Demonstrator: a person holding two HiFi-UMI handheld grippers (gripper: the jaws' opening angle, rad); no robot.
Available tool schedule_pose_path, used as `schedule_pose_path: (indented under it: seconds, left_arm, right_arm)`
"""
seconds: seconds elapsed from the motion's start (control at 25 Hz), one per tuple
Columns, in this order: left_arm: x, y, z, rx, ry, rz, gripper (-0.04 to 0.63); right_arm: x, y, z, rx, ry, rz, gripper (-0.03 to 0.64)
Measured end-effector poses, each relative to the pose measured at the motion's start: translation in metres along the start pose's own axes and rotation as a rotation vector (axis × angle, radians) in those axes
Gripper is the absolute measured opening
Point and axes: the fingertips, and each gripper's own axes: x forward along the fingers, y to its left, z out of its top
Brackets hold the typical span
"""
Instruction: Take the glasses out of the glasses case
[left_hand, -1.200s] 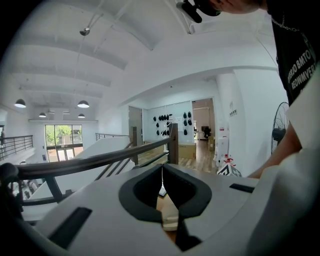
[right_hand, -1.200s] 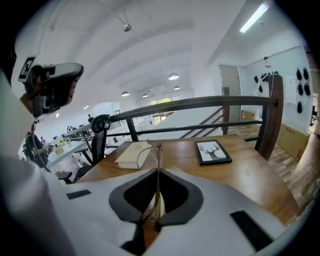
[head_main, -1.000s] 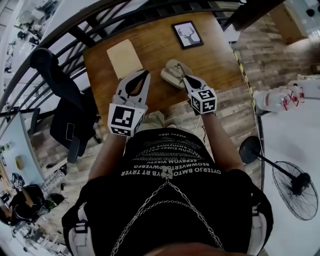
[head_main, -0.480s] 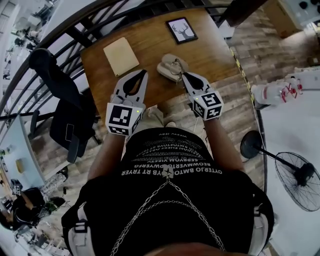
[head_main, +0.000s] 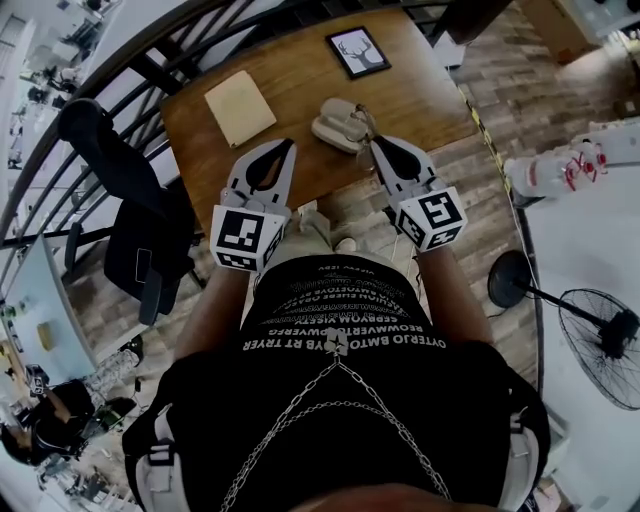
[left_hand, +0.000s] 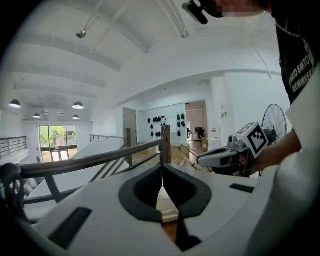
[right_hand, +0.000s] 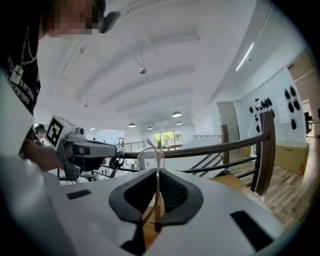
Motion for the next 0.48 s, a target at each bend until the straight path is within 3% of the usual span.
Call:
schedule_pose_path:
  seconds: [0.48]
  left_arm:
    - [-0.017, -0.016, 0.031, -0.001, -0.060, -0.018, 0.029]
  right_arm:
    - [-0.047, 0.032, 0.076, -0.050, -0.187, 0.055, 0.027]
